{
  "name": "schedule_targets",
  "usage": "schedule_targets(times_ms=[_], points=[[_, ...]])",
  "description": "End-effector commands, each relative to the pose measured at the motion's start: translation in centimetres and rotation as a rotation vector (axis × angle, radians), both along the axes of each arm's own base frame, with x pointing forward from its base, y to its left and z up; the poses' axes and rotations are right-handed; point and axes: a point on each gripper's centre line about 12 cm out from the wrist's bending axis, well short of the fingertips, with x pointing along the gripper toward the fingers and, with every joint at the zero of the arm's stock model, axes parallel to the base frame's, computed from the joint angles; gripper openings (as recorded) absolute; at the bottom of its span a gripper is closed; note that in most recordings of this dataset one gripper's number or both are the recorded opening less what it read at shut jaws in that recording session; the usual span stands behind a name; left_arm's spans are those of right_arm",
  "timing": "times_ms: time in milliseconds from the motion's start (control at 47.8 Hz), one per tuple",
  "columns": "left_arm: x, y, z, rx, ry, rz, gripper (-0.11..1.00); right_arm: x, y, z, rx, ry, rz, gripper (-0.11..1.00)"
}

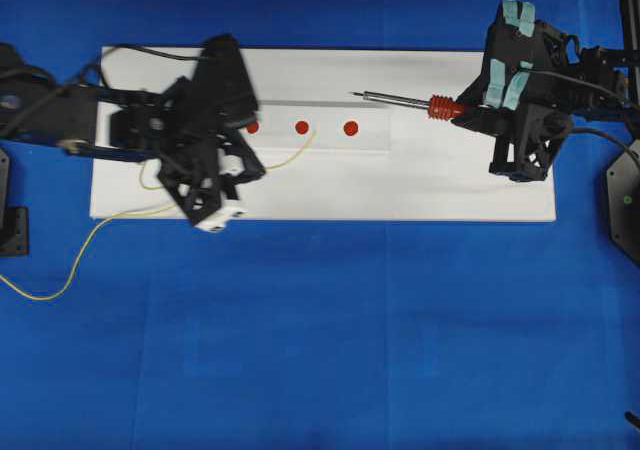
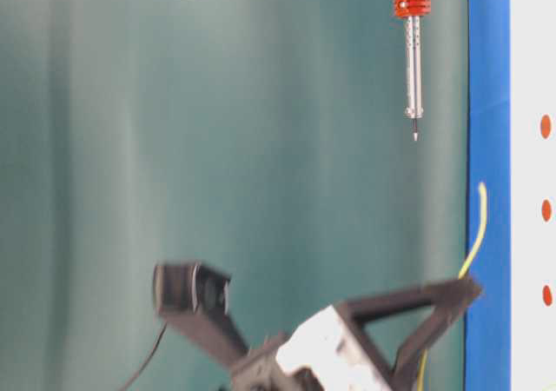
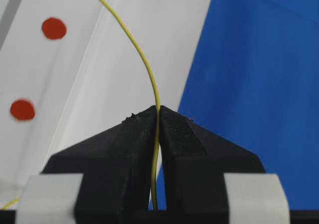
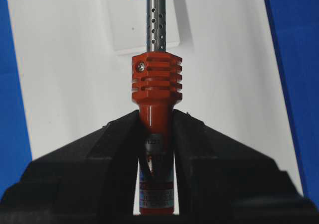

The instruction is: Touch the tip of the soldering iron to the tip of the solder at the mark.

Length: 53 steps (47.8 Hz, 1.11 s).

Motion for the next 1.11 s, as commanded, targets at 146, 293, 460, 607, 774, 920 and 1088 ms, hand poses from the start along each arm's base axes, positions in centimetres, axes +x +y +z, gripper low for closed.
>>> schedule_targets(times_ms=[146,293,460,607,774,920,1088], points=[[3.7,0.2,-0.3,0.006,0.002,-0.004,0.01,0.1,-0.1,0.3,-0.006,-0.011,0.0,0.06],[4.7,0.4,-1.5,0.005,0.025,-0.001,0.01,0.0,-0.1,0.2,-0.004,-0.009,-0.001,0.06],[5.0,0.9,-1.8,0.005,0.031,0.011,0.01,-0.2,0.0,-0.1,0.004,-0.001,-0.008,0.06],[4.9,1.5,-2.0,0.004,0.037,0.025,0.01,-0.5,0.1,-0.6,0.017,0.01,-0.02,0.06],[4.9,1.5,-2.4,0.004,0.045,0.026,0.01,-0.7,0.1,-1.0,0.02,0.02,-0.02,0.06],[5.0,1.5,-3.0,0.002,0.062,0.027,0.01,-0.7,0.1,-1.0,0.02,0.02,-0.02,0.06],[4.9,1.5,-3.3,0.001,0.068,0.027,0.01,-0.7,0.1,-1.0,0.02,0.022,-0.02,0.06]])
